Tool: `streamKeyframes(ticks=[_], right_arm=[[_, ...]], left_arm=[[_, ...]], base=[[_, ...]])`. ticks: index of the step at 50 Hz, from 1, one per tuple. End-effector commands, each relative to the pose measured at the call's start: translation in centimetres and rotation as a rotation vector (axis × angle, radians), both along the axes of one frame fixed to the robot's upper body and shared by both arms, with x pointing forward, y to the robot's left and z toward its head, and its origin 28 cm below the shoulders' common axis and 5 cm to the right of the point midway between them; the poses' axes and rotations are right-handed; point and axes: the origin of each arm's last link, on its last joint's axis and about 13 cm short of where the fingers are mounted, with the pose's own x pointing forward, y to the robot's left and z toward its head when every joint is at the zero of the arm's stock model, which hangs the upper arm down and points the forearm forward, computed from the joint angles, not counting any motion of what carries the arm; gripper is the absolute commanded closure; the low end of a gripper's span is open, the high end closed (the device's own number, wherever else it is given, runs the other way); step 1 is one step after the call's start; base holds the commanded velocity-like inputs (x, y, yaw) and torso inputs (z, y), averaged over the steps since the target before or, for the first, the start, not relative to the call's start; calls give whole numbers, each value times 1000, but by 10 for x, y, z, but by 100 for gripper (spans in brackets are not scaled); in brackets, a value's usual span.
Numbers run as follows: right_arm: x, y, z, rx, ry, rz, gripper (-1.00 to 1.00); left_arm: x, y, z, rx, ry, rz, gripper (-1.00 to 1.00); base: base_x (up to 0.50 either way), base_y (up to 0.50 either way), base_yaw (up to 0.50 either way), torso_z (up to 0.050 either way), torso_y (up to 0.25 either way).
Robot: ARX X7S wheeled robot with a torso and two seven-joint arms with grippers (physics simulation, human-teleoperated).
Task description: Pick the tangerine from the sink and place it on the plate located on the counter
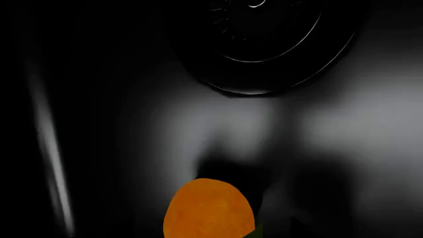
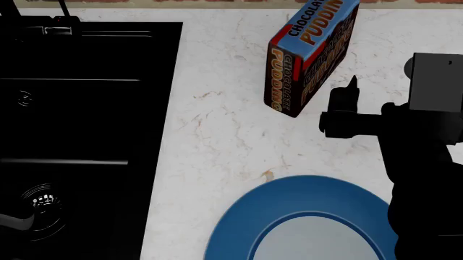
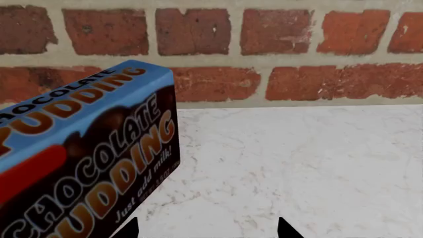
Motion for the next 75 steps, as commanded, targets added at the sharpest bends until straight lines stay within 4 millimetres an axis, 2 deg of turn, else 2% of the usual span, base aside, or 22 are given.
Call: streamKeyframes(ticks=[1, 34, 35, 53, 75], right_arm=[[0, 0, -1, 1, 2, -2, -100], [-3, -2, -2, 5, 1, -8, -100], [-3, -2, -2, 6, 0, -8, -100], [-6, -5, -5, 20, -3, -14, -100], [-7, -7, -1, 23, -15, -20, -100]], left_arm=[[-1, 1, -4, 10, 9, 5, -100], [-1, 4, -19, 5, 24, 0, -100], [0, 4, -19, 7, 21, -3, 100], [0, 0, -13, -16, -4, -23, 100], [8, -10, 42, -53, -156, -89, 100]], base=[[0, 0, 0, 0, 0], [0, 0, 0, 0, 0], [0, 0, 0, 0, 0], [1, 0, 0, 0, 0], [0, 0, 0, 0, 0]])
